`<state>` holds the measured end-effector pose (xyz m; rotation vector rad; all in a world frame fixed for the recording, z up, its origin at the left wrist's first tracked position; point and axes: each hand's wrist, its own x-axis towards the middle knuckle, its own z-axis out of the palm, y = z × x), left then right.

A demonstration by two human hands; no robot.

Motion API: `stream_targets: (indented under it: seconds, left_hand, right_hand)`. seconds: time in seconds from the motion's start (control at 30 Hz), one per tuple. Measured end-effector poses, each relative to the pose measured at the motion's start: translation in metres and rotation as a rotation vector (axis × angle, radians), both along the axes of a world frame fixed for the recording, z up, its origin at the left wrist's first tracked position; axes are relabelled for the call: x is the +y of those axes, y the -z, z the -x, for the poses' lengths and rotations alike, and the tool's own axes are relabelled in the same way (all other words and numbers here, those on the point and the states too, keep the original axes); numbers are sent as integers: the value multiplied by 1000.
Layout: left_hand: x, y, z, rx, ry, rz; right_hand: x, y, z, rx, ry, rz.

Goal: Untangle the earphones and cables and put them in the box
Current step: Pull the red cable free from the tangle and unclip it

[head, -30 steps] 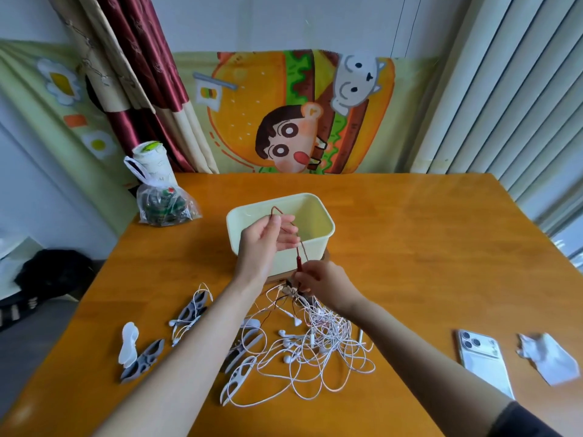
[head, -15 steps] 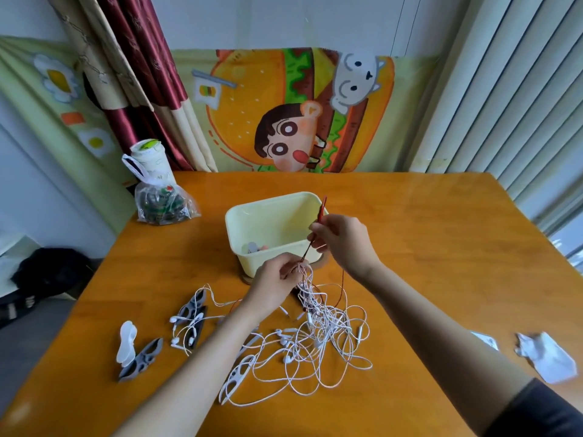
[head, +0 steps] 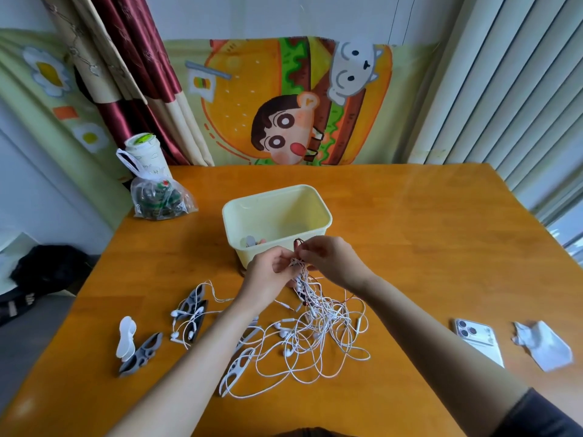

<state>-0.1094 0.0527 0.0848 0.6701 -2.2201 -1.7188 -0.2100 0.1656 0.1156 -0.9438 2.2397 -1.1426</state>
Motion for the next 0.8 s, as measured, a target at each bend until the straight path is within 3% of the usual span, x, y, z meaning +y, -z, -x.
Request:
stream_targets:
  seconds: [0.33, 0.5, 0.63, 0.8]
  left_hand:
    - [-6, -8, -7, -18, 78, 66]
    - [-14, 8, -11, -188, 134, 213]
    - [-7, 6, -6, -60, 58, 195]
    - [5, 0, 5, 7, 191, 124]
  right_hand:
    - [2, -2, 7, -94, 214, 173]
    - [0, -11, 11, -15, 230, 205]
    - [-2, -19, 8, -29, 200, 239]
    - [-7, -33, 11, 17, 168, 259]
